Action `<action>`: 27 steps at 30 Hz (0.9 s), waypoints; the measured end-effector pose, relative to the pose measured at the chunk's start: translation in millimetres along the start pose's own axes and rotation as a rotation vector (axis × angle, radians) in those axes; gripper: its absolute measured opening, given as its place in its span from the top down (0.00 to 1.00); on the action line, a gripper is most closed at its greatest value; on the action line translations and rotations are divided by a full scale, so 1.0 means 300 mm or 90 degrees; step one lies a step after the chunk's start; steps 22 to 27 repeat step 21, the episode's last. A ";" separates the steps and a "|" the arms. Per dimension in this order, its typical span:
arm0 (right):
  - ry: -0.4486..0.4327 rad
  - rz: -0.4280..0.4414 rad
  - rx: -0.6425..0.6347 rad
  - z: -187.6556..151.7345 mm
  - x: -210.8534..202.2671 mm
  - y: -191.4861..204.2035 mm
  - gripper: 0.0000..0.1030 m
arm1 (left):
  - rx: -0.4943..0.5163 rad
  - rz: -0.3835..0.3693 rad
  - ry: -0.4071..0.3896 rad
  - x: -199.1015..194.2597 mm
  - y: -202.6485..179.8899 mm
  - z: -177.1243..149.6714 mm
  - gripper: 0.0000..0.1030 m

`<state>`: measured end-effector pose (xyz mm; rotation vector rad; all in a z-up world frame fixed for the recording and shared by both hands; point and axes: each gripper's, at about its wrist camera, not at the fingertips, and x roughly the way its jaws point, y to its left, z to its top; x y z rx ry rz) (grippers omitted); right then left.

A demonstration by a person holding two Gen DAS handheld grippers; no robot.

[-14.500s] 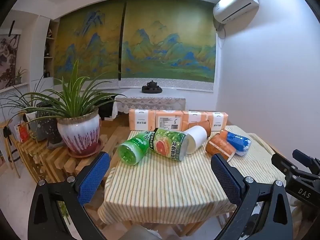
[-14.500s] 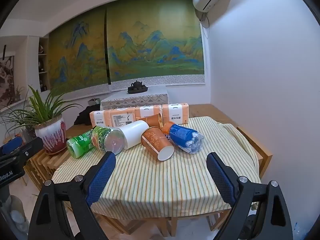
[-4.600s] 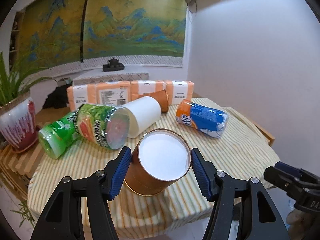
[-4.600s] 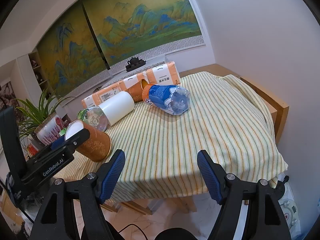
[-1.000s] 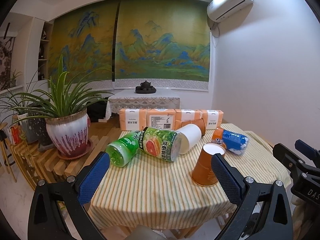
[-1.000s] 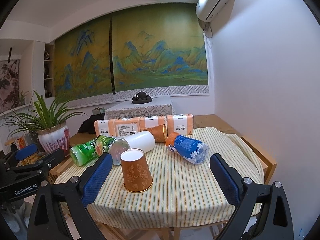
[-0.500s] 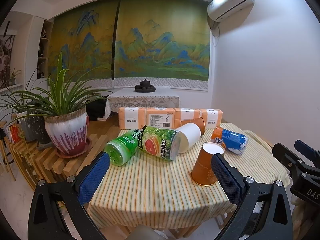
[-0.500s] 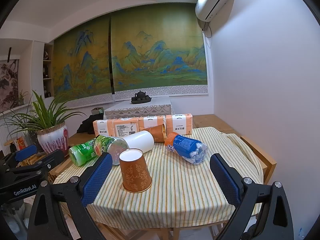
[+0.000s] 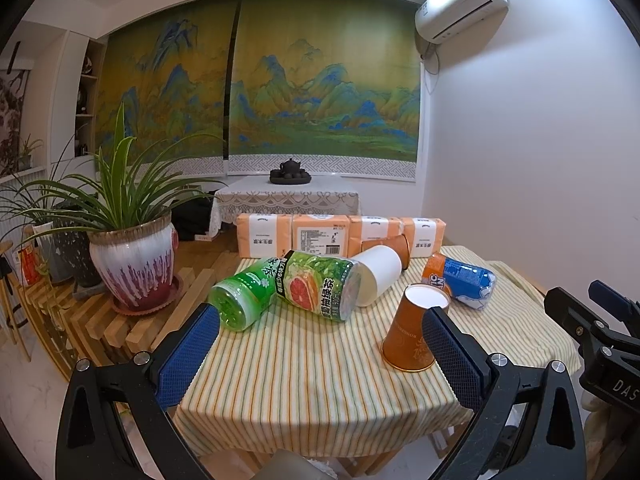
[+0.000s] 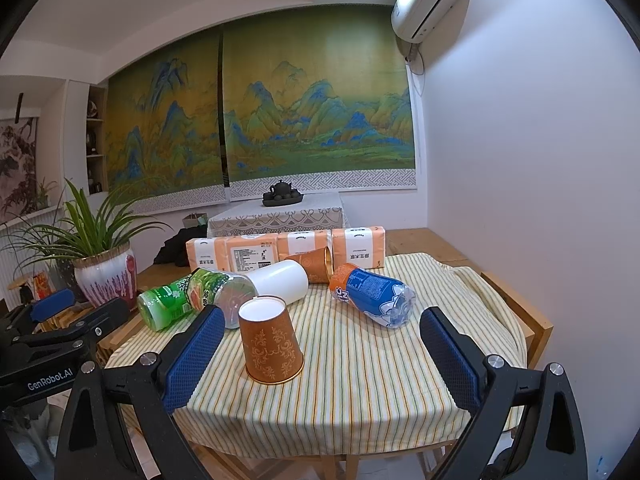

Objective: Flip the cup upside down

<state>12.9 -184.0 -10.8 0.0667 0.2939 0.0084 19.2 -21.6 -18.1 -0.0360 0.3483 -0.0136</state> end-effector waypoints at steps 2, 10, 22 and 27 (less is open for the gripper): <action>0.000 0.001 0.000 0.000 0.000 0.001 0.06 | -0.001 0.000 -0.001 -0.001 -0.001 0.000 0.00; 0.002 0.000 0.000 -0.001 0.002 -0.001 0.06 | 0.000 0.000 -0.001 0.000 0.000 0.002 0.00; 0.007 0.001 0.000 -0.011 0.007 -0.013 0.06 | 0.005 0.006 -0.004 0.004 -0.002 0.002 0.00; 0.007 0.001 0.000 -0.011 0.007 -0.013 0.06 | 0.005 0.006 -0.004 0.004 -0.002 0.002 0.00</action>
